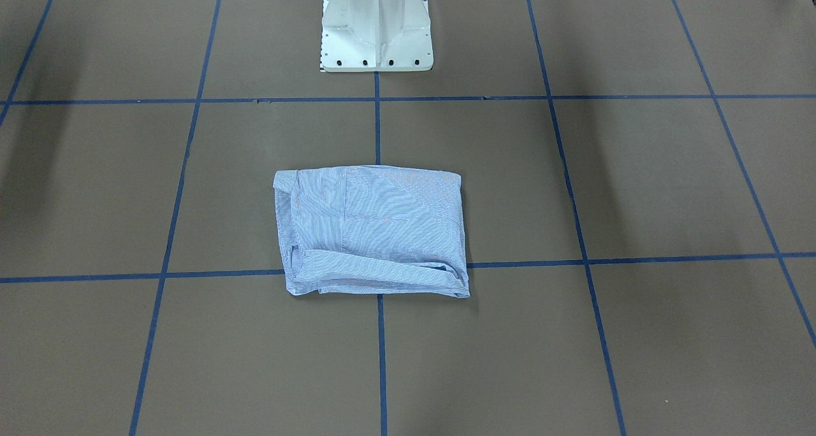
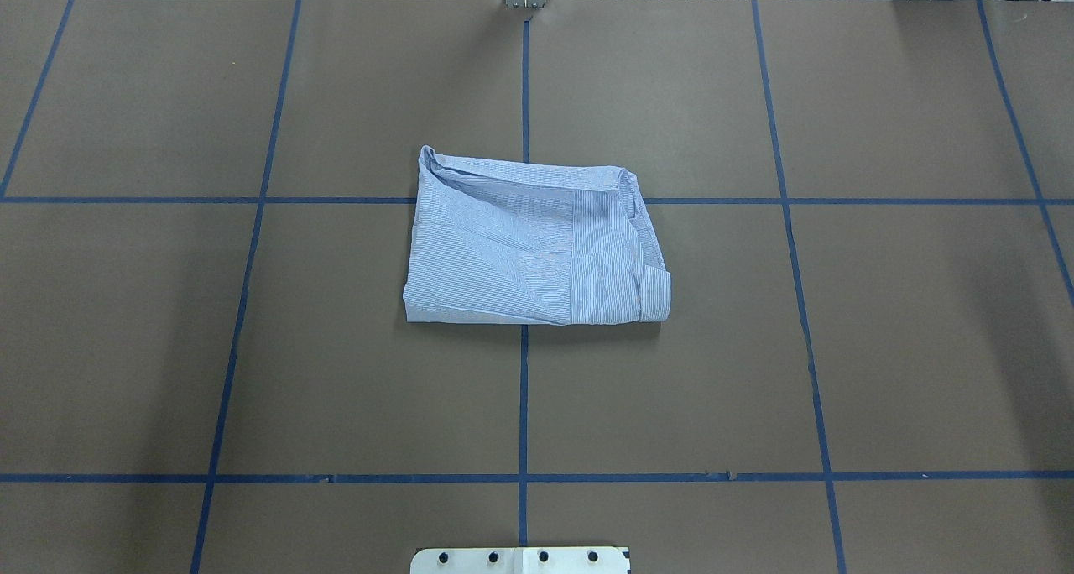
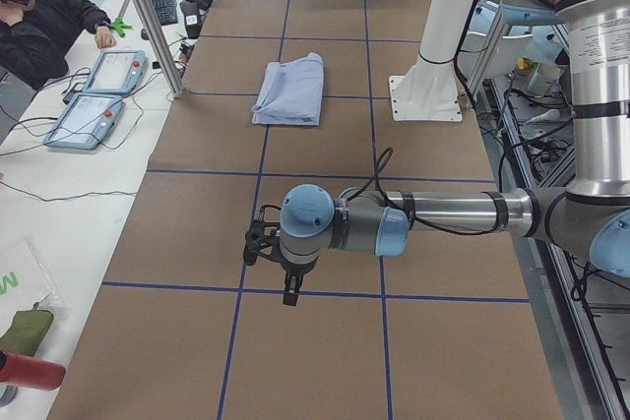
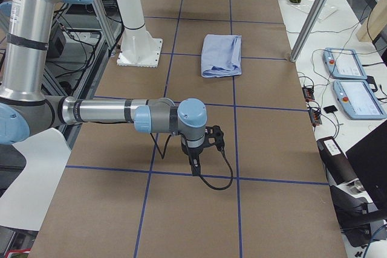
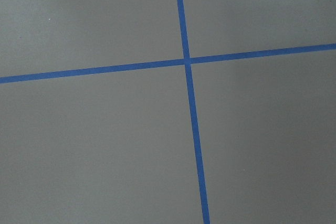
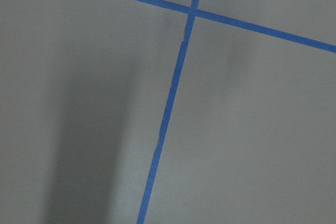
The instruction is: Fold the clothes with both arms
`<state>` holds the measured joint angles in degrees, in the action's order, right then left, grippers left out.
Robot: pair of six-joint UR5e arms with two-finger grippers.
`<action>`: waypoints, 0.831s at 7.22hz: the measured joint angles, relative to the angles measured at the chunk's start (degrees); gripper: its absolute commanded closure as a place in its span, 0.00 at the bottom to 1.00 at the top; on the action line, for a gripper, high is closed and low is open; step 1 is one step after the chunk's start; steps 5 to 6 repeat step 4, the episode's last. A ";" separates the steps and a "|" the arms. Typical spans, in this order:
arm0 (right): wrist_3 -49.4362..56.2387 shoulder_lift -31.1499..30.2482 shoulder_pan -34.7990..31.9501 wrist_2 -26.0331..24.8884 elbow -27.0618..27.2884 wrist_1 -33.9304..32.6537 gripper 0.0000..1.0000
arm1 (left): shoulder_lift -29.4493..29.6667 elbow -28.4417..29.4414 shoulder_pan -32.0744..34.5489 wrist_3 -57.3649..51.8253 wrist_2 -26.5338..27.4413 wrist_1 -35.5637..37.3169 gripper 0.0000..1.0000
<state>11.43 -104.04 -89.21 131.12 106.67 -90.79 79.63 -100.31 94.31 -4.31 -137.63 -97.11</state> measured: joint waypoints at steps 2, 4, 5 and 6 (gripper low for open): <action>0.05 0.03 0.00 0.14 0.03 0.00 0.00 | 0.00 -0.14 0.00 -0.06 -0.02 -0.01 0.00; 0.08 -0.01 0.00 0.18 0.06 0.00 0.00 | 0.00 -0.36 0.00 -0.03 -0.08 -0.01 0.00; 0.08 -0.01 0.00 0.18 0.06 0.00 0.00 | 0.00 -0.36 0.00 -0.03 -0.08 -0.01 0.00; 0.08 -0.01 0.00 0.18 0.06 0.00 0.00 | 0.00 -0.36 0.00 -0.03 -0.08 -0.01 0.00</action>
